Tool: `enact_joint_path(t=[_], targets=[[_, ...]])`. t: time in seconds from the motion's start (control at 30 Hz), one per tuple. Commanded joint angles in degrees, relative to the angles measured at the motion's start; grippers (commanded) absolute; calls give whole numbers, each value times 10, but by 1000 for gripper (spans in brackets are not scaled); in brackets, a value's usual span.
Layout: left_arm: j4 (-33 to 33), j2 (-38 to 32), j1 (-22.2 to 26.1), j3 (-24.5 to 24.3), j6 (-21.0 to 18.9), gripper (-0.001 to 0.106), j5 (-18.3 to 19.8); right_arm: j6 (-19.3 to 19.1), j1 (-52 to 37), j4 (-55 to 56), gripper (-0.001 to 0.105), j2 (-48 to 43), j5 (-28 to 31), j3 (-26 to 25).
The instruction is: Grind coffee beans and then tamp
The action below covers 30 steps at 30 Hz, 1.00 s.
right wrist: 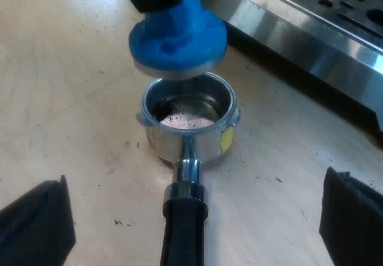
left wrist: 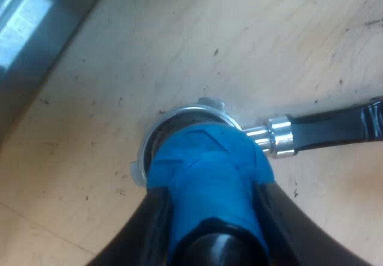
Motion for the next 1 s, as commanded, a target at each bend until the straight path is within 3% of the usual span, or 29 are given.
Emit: enact_joint_path(t=[0.03, 1.0], targets=[[-14, 9, -1, -5, -1, 0, -7, 1, -1, -8, 85, -3, -1, 0], [-42, 93, -1, -5, -1, 0, -10, 1, -1, -8, 85, -3, -1, 0]])
